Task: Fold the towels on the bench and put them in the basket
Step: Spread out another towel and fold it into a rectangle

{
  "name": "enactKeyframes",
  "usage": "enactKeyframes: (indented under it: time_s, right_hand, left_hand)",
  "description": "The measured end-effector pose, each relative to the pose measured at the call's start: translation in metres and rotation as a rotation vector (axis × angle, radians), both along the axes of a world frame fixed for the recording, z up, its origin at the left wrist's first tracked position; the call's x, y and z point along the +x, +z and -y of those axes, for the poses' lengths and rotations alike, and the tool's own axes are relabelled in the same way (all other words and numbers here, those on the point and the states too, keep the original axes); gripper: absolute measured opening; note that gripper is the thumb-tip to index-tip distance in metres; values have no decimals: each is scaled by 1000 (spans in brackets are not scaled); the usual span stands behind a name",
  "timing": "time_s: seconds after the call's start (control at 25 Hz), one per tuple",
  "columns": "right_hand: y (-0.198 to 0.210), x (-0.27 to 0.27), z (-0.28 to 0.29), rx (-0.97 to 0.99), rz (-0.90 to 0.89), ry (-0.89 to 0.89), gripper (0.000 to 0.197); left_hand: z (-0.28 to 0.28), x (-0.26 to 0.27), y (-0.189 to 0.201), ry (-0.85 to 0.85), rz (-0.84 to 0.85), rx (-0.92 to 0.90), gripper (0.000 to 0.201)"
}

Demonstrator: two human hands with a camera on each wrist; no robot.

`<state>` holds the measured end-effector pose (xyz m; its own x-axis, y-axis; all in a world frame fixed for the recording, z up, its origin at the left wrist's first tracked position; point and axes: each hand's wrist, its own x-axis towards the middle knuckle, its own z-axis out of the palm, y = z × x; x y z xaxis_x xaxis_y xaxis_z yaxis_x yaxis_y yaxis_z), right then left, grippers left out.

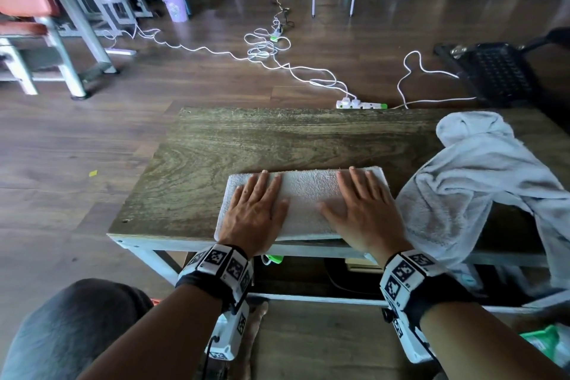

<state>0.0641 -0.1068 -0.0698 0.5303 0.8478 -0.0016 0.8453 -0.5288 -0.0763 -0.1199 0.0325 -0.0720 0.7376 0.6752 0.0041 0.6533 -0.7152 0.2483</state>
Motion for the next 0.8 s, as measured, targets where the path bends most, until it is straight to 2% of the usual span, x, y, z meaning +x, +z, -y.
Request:
enactKeyframes:
  time_s: [0.24, 0.36, 0.44, 0.52, 0.6, 0.68, 0.8]
  right_hand:
    - [-2, 0, 7, 13, -80, -125, 105]
    - [0, -8, 10, 37, -67, -120, 101]
    - [9, -15, 16, 112, 23, -7, 85]
    - [16, -24, 22, 209, 137, 173, 49]
    - [21, -36, 24, 223, 67, 298, 28]
    - [21, -39, 24, 214, -51, 276, 29]
    - [16, -30, 30, 168, -157, 214, 50]
  left_hand:
    - [-6, -12, 2, 68, -29, -18, 63]
    - [-4, -12, 0, 102, -32, -15, 65]
    - [-4, -9, 0, 117, -26, -18, 66]
    - [-5, -6, -1, 148, -32, -32, 68]
    - [-2, -8, 1, 187, -56, -41, 69]
    - [5, -9, 7, 206, -92, -22, 70]
    - [15, -13, 23, 227, -134, 110, 68]
